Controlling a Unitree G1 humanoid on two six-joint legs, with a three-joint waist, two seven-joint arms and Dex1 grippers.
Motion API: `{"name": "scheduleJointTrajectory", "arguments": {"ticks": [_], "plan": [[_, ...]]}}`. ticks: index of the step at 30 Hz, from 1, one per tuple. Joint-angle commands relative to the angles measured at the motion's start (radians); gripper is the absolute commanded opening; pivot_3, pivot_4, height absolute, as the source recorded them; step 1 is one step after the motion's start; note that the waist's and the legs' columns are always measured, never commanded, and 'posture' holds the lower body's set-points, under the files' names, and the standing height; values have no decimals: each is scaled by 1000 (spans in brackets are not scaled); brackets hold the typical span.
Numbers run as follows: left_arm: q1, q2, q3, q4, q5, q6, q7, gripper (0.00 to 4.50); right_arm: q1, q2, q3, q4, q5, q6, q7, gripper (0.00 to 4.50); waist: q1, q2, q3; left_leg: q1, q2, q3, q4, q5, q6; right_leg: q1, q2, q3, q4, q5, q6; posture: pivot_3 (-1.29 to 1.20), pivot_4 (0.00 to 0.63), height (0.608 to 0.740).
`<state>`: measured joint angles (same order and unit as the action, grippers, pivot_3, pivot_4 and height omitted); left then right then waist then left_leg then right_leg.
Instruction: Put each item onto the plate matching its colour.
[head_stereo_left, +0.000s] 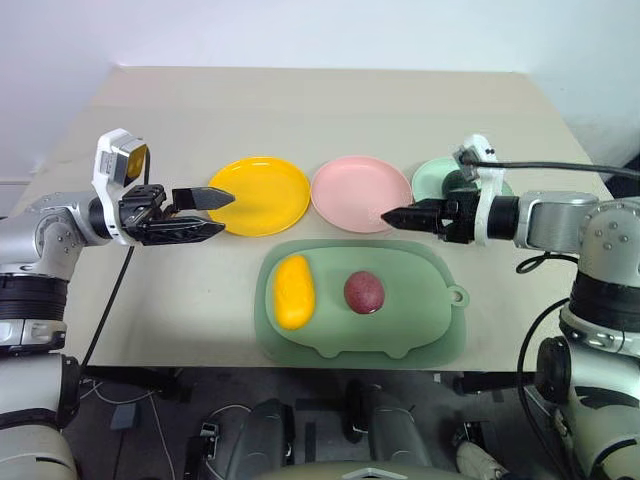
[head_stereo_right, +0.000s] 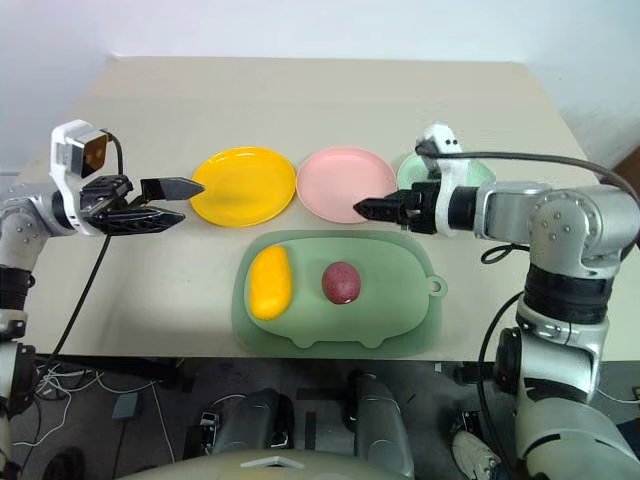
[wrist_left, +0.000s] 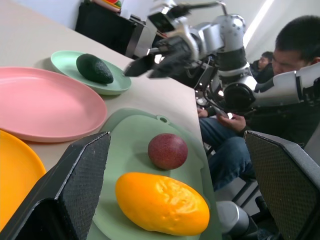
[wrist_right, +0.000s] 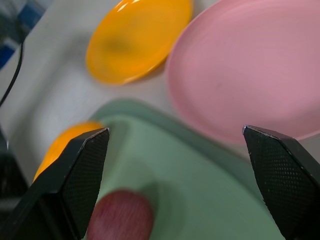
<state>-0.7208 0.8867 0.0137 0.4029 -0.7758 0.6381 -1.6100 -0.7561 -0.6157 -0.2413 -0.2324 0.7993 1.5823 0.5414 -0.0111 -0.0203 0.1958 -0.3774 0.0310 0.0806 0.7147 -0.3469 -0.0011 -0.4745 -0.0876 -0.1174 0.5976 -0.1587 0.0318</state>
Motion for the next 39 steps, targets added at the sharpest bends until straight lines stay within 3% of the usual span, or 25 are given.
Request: {"name": "scheduleJointTrajectory", "arguments": {"ticks": [1,6,22,39], "plan": [[-24,5,7,-3,-18,-17,-4,4500,21,-57,43,-93,37,-19,49,4482,0,0,0,0,0,0,0,0,0,0,0,0,0,0,0,0,150,740],[-21,5,4,-5,-18,-23,-4,4500,82,-104,139,-180,44,-56,94,4482,1,0,0,0,0,0,0,0,0,0,0,0,0,0,0,0,150,740],[5,28,25,-30,-27,-9,-4,4500,141,30,235,-233,28,-113,13,4482,2,-1,0,1,0,0,0,0,0,1,0,0,0,0,0,0,150,740],[-7,40,16,-32,-34,4,-4,4500,218,-42,410,-262,-88,-285,44,4482,2,-1,0,1,0,0,0,0,0,1,0,0,0,0,0,0,150,740]]}}
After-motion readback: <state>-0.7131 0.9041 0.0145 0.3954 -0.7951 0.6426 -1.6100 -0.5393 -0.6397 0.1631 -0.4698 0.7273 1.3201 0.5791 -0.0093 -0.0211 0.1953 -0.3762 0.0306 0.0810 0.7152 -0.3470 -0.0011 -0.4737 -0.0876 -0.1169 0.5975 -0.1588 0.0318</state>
